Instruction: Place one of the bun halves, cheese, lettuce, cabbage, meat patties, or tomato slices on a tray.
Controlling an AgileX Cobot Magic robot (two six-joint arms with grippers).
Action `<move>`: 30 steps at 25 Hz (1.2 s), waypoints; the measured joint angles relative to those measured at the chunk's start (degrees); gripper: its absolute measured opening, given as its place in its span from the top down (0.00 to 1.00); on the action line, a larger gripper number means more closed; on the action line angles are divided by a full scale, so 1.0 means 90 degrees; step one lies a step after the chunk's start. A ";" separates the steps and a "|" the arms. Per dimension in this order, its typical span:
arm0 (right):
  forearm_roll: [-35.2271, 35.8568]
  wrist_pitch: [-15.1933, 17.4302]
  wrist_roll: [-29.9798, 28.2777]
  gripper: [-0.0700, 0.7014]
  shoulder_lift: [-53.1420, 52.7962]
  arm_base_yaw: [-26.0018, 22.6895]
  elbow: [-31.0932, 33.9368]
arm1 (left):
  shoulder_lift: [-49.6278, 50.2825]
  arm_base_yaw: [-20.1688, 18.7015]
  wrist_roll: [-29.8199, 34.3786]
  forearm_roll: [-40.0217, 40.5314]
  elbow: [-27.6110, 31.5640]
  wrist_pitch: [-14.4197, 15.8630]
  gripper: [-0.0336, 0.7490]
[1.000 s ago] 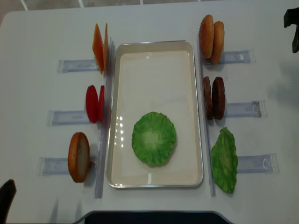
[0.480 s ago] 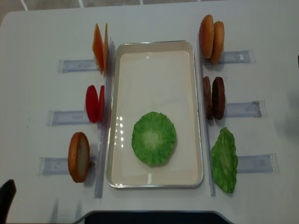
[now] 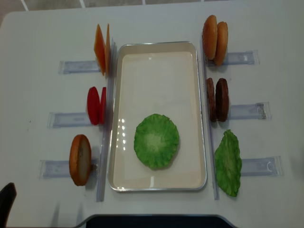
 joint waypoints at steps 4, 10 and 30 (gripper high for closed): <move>0.0006 0.0018 0.0000 0.30 -0.0947 0.0000 0.0036 | 0.0000 0.0000 0.0000 0.0000 0.0000 0.0000 0.30; 0.0006 0.0001 -0.0036 0.30 -0.1843 0.0000 0.0427 | 0.0000 0.0000 0.0000 0.0000 0.0000 0.0000 0.30; 0.0006 -0.0497 -0.0503 0.30 -0.4951 0.0000 0.2298 | 0.0000 0.0000 0.0000 0.0000 0.0000 0.0000 0.30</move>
